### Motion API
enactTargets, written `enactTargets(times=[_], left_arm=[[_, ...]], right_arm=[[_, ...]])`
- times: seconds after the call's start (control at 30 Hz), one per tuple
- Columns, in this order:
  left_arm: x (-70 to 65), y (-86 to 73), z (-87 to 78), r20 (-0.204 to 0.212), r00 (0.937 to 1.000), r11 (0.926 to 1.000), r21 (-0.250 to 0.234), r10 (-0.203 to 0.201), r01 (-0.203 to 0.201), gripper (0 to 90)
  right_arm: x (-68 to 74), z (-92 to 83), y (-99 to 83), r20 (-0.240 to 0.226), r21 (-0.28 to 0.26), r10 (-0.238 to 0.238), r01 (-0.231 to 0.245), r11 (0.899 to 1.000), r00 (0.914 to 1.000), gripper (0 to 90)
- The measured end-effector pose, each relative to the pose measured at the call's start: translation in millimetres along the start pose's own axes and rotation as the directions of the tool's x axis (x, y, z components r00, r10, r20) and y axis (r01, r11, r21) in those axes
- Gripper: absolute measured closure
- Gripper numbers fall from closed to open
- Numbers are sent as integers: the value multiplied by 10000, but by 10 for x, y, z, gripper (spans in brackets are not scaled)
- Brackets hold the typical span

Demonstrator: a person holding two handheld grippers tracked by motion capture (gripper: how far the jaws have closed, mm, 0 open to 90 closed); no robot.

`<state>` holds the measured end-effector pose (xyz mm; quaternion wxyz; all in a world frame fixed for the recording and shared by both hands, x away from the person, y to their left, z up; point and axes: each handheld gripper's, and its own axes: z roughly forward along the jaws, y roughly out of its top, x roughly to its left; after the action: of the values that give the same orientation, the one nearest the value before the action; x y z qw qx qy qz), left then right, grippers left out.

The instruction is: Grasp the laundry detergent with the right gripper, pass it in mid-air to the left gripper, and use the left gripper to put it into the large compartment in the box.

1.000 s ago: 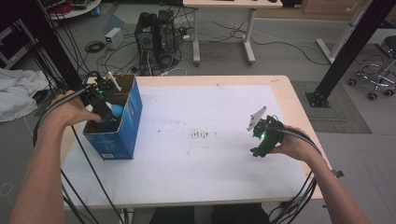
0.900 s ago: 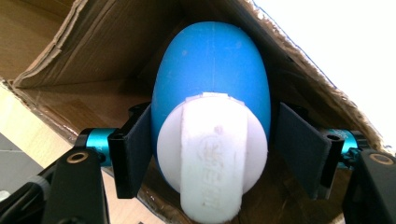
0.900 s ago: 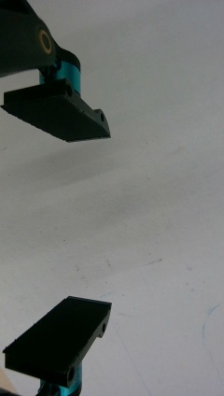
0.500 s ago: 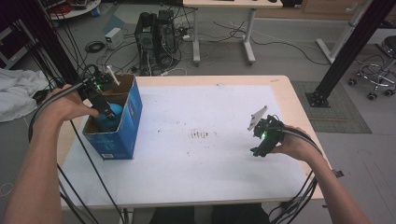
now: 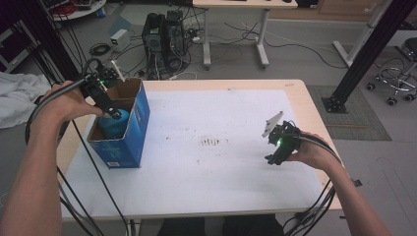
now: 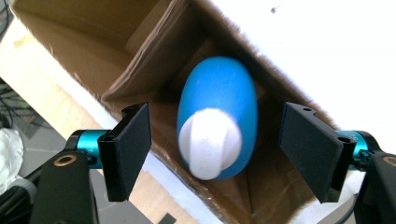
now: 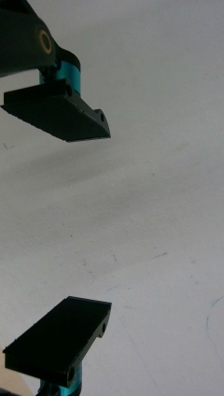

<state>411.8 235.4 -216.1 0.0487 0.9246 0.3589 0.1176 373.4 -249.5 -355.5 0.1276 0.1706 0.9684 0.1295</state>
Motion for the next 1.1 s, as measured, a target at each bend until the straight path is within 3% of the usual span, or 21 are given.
enactTargets(times=[0.1,0.33,0.73,0.9,1.0,1.1], left_arm=[[-41,41,-48,-107,9999,9998,-193,22,-24,255],[-170,206,-223,53,9985,9961,-705,536,-531,254],[-407,439,-264,120,9930,9860,-1206,1179,-1156,216],[-520,541,-245,264,9854,9782,-1280,1680,-1634,216],[-573,579,-226,406,9837,9759,-1395,1750,-1679,216],[-692,667,-180,499,9763,9687,-1442,2108,-2018,216]], right_arm=[[-4,-2,3,5,-9,-63,63,10000,10000,134],[-10,-25,3,66,-38,-47,48,10000,10000,134],[3,-26,12,182,-192,52,-48,9998,9998,134],[8,-31,25,234,-177,34,-30,9998,9997,134],[12,-39,29,219,-133,10,-7,9999,9998,134],[1,-70,38,163,-2,-18,18,10000,9999,134]])
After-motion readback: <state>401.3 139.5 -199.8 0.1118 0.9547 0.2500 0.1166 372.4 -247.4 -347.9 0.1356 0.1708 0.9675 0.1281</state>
